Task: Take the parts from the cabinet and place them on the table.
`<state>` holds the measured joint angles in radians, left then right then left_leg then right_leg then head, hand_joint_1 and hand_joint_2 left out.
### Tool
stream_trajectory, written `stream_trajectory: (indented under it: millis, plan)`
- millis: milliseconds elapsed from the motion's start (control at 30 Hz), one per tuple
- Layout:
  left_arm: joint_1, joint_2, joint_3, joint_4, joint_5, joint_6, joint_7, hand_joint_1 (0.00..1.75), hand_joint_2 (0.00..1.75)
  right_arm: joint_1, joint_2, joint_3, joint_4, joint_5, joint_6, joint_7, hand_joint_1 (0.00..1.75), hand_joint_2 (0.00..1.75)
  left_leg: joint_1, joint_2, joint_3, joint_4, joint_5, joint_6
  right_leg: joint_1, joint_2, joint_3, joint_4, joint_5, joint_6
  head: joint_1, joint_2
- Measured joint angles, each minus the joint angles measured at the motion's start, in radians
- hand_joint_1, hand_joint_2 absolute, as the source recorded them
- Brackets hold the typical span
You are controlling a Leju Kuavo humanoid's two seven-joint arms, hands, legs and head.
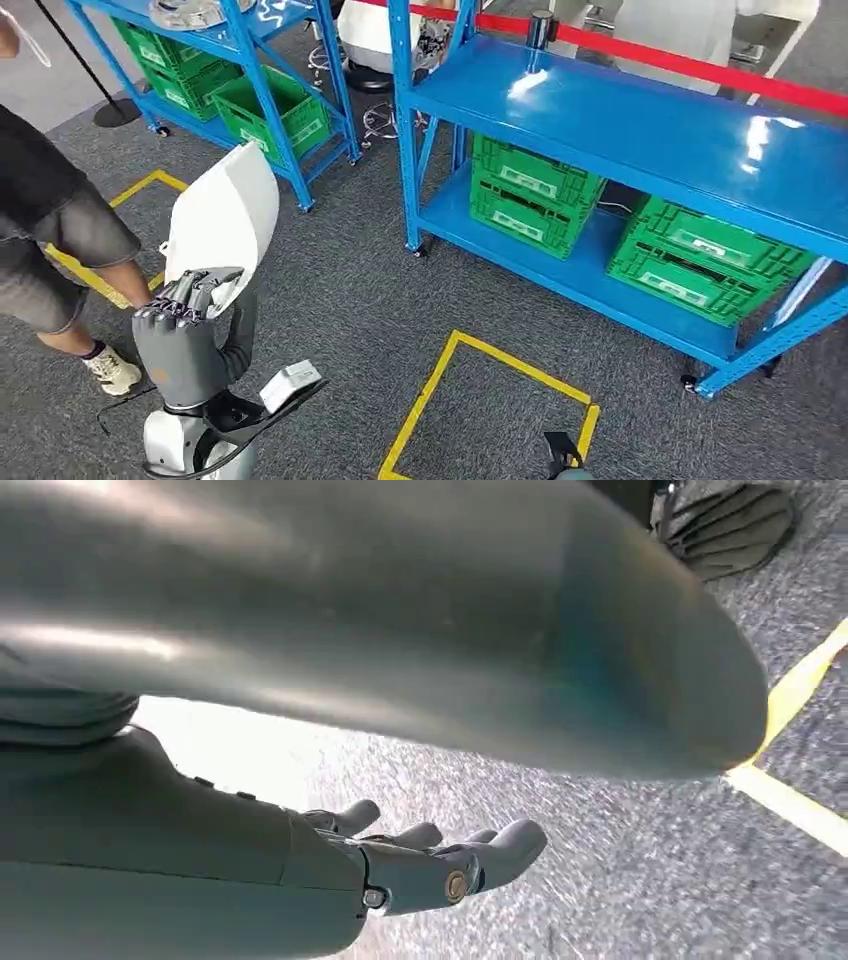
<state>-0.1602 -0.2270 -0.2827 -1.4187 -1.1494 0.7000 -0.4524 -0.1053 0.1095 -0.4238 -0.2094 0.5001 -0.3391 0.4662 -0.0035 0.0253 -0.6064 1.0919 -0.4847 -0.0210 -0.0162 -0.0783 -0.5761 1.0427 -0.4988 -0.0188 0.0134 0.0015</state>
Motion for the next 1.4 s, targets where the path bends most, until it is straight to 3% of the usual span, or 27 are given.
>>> stream_trajectory:
  millis: [33, 167, 200, 233, 267, 333, 367, 400, 467, 500, 533, 567, 700, 767, 833, 867, 900, 933, 1000, 1033, 1067, 1167, 1200, 1267, 1300, 1367, 1400]
  plan:
    - [-0.003, -0.002, 0.001, 0.0, -0.01, 0.0, -0.001, 1.75, 1.75, 0.0, 0.0, 0.0, 0.0, 0.0, 0.0, 0.0, 0.0, 0.0, -0.009, 0.046, 0.024, -0.055, -0.005, 0.007, 0.003, -0.008, 0.002, 0.001, -0.002, 0.004, 0.0, 0.0]
    - [-0.008, -0.013, 0.006, 0.0, -0.025, 0.0, -0.003, 1.75, 1.75, -0.002, -0.001, -0.006, 0.0, -0.007, -0.002, -0.003, 0.0, 0.0, -0.019, 0.002, 0.019, -0.063, 0.005, 0.028, 0.001, -0.044, 0.01, -0.005, -0.002, 0.027, 0.0, 0.0]
    - [-0.008, -0.016, 0.008, 0.0, -0.024, 0.0, -0.007, 1.75, 1.75, -0.003, -0.002, -0.009, -0.002, -0.008, -0.005, 0.002, 0.0, 0.0, -0.008, -0.006, 0.034, -0.078, 0.015, 0.039, -0.003, -0.023, 0.011, -0.001, -0.01, 0.036, 0.001, 0.0]
    - [-0.014, -0.021, 0.01, 0.0, -0.022, 0.001, -0.009, 1.75, 1.75, -0.002, -0.003, -0.013, -0.002, -0.008, -0.01, 0.003, 0.0, 0.0, -0.008, -0.015, 0.035, -0.081, 0.017, 0.042, -0.005, 0.025, 0.002, 0.023, -0.027, 0.038, -0.001, 0.0]
    - [-0.021, -0.023, 0.011, 0.003, -0.022, 0.001, -0.011, 1.75, 1.75, 0.001, -0.004, -0.016, -0.002, -0.008, -0.018, 0.003, 0.0, 0.0, -0.006, -0.024, 0.033, -0.081, 0.02, 0.047, -0.004, 0.053, -0.028, 0.084, -0.063, 0.04, 0.005, 0.0]
    - [-0.021, -0.024, 0.015, 0.006, -0.026, 0.001, -0.018, 1.75, 1.75, 0.015, -0.011, -0.021, -0.002, -0.006, -0.03, 0.003, 0.0, 0.0, -0.007, -0.047, 0.032, -0.081, 0.019, 0.05, -0.004, 0.071, -0.104, 0.236, -0.126, 0.044, 0.006, 0.0]
    - [-0.019, -0.024, 0.017, 0.01, -0.027, 0.001, -0.021, 1.75, 1.75, 0.021, -0.015, -0.023, -0.002, -0.005, -0.034, 0.003, 0.0, 0.0, -0.006, -0.06, 0.031, -0.078, 0.019, 0.05, -0.004, 0.073, -0.13, 0.282, -0.132, 0.046, 0.006, 0.0]
    - [-0.017, -0.024, 0.02, 0.013, -0.028, 0.001, -0.021, 1.75, 1.75, 0.025, -0.018, -0.024, -0.002, 0.0, -0.039, 0.01, 0.0, 0.0, -0.005, -0.073, 0.03, -0.076, 0.019, 0.05, -0.005, 0.073, -0.135, 0.283, -0.117, 0.046, 0.006, 0.0]
    - [-0.015, -0.024, 0.027, 0.015, -0.028, 0.001, -0.026, 1.75, 1.75, 0.027, -0.021, -0.024, -0.002, 0.009, -0.042, 0.02, 0.0, 0.0, 0.0, -0.098, 0.03, -0.066, 0.015, 0.043, -0.01, 0.079, -0.08, 0.155, -0.03, 0.05, 0.006, 0.0]
    - [-0.015, -0.025, 0.03, 0.015, -0.028, 0.001, -0.032, 1.75, 1.75, 0.029, -0.021, -0.024, -0.002, 0.013, -0.042, 0.021, 0.0, 0.0, 0.003, -0.108, 0.028, -0.058, 0.01, 0.036, -0.015, 0.097, -0.039, 0.071, 0.01, 0.053, 0.006, 0.0]
    - [-0.015, -0.025, 0.032, 0.015, -0.029, 0.001, -0.035, 1.75, 1.75, 0.03, -0.021, -0.024, -0.002, 0.015, -0.042, 0.021, 0.0, 0.0, 0.005, -0.116, 0.023, -0.052, 0.006, 0.028, -0.022, 0.137, -0.015, 0.024, 0.002, 0.057, 0.006, 0.0]
    - [-0.014, -0.025, 0.035, 0.014, -0.029, 0.001, -0.036, 1.75, 1.75, 0.031, -0.021, -0.024, -0.002, 0.015, -0.042, 0.016, 0.0, 0.0, -0.002, -0.127, 0.016, -0.04, 0.001, 0.02, -0.014, 0.138, -0.016, 0.015, 0.0, 0.049, 0.007, 0.0]
    - [0.005, -0.022, 0.054, 0.006, -0.024, 0.001, -0.05, 1.75, 1.75, 0.032, -0.015, -0.024, -0.001, 0.037, -0.037, 0.023, 0.0, 0.0, 0.006, -0.152, 0.008, -0.052, 0.007, -0.005, -0.015, 0.098, -0.013, 0.009, 0.006, 0.014, 0.006, 0.0]
    - [0.009, -0.022, 0.061, 0.001, -0.026, 0.001, -0.05, 1.75, 1.75, 0.035, -0.015, -0.024, -0.002, 0.034, -0.026, 0.021, 0.0, 0.0, 0.001, -0.066, -0.022, 0.019, -0.043, -0.009, -0.01, 0.08, -0.011, 0.007, 0.005, 0.001, -0.002, 0.0]
    - [0.014, -0.022, 0.07, -0.004, -0.032, 0.001, -0.049, 1.75, 1.75, 0.042, -0.014, -0.024, -0.001, 0.021, -0.012, 0.021, 0.0, 0.0, 0.003, -0.039, -0.097, 0.174, -0.118, -0.013, -0.004, 0.051, -0.01, 0.007, 0.002, -0.004, -0.002, 0.0]
    - [0.02, -0.022, 0.078, -0.008, -0.042, 0.001, -0.047, 1.75, 1.75, 0.043, -0.013, -0.026, -0.001, 0.009, -0.007, 0.021, 0.0, 0.0, 0.004, -0.037, -0.125, 0.23, -0.136, -0.013, -0.002, 0.037, -0.011, 0.007, 0.001, -0.005, -0.001, 0.0]
    - [0.027, -0.021, 0.088, -0.013, -0.05, 0.001, -0.044, 1.75, 1.75, 0.043, -0.011, -0.033, -0.001, 0.005, -0.002, 0.021, 0.0, 0.0, 0.003, -0.036, -0.131, 0.243, -0.129, -0.012, 0.0, 0.024, -0.01, 0.007, 0.0, -0.006, -0.002, 0.0]
    - [0.034, -0.02, 0.093, -0.019, -0.058, 0.001, -0.043, 1.75, 1.75, 0.041, -0.007, -0.037, -0.002, 0.009, 0.001, 0.021, 0.0, 0.0, 0.003, -0.035, -0.113, 0.209, -0.101, -0.008, 0.002, 0.012, -0.009, 0.007, -0.001, -0.008, -0.002, 0.0]
    - [0.042, -0.019, 0.102, -0.036, -0.072, 0.001, -0.039, 1.75, 1.75, 0.038, -0.002, -0.039, -0.002, 0.025, 0.007, 0.021, 0.0, 0.0, -0.002, -0.011, -0.024, 0.044, -0.017, 0.005, 0.004, -0.012, -0.002, 0.007, -0.006, -0.006, -0.002, 0.0]
    - [0.043, -0.019, 0.105, -0.048, -0.08, 0.001, -0.036, 1.75, 1.75, 0.035, 0.001, -0.039, -0.002, 0.031, 0.011, 0.021, 0.0, 0.0, -0.01, 0.031, 0.02, -0.039, 0.005, 0.014, 0.005, -0.022, 0.003, 0.007, -0.008, -0.004, -0.002, 0.0]
    - [0.044, -0.019, 0.106, -0.055, -0.082, 0.001, -0.032, 1.75, 1.75, 0.032, 0.002, -0.039, -0.002, 0.034, 0.013, 0.021, 0.0, 0.0, -0.019, 0.046, 0.024, -0.052, -0.008, 0.017, 0.01, -0.031, 0.004, 0.008, -0.011, 0.001, -0.001, 0.0]
    - [0.054, -0.018, 0.11, -0.076, -0.102, 0.001, -0.008, 1.75, 1.75, 0.014, 0.009, -0.039, -0.002, 0.036, 0.011, 0.02, 0.0, 0.0, -0.026, 0.011, 0.017, -0.056, -0.001, 0.03, 0.003, -0.061, 0.012, 0.0, -0.009, 0.018, -0.001, 0.0]
    - [0.057, -0.018, 0.111, -0.084, -0.105, 0.001, -0.001, 1.75, 1.75, 0.006, 0.01, -0.039, -0.005, 0.036, 0.011, 0.021, 0.0, 0.0, -0.017, -0.003, 0.028, -0.073, 0.009, 0.04, 0.006, -0.062, 0.018, -0.001, -0.012, 0.026, -0.001, 0.0]
    - [0.057, -0.019, 0.113, -0.093, -0.111, 0.002, 0.006, 1.75, 1.75, -0.005, 0.01, -0.039, -0.006, 0.038, 0.011, 0.023, 0.0, 0.0, -0.009, -0.019, 0.037, -0.083, 0.02, 0.047, 0.0, 0.036, -0.002, 0.046, -0.047, 0.033, 0.0, 0.0]
    - [0.057, -0.019, 0.113, -0.093, -0.113, 0.002, 0.011, 1.75, 1.75, -0.005, 0.011, -0.039, -0.006, 0.038, 0.011, 0.021, 0.0, 0.0, -0.007, -0.03, 0.036, -0.083, 0.022, 0.049, 0.0, 0.06, -0.033, 0.111, -0.082, 0.036, 0.003, 0.0]
    - [0.058, -0.019, 0.114, -0.092, -0.114, 0.002, 0.016, 1.75, 1.75, -0.002, 0.011, -0.041, -0.006, 0.04, 0.011, 0.023, 0.0, 0.0, -0.006, -0.061, 0.033, -0.082, 0.022, 0.05, -0.001, 0.072, -0.114, 0.27, -0.141, 0.041, 0.002, 0.0]
    - [0.059, -0.018, 0.114, -0.092, -0.116, 0.002, 0.019, 1.75, 1.75, -0.002, 0.011, -0.041, -0.006, 0.044, 0.011, 0.026, 0.0, 0.0, -0.005, -0.076, 0.032, -0.08, 0.022, 0.05, -0.002, 0.072, -0.133, 0.299, -0.137, 0.043, 0.003, 0.0]
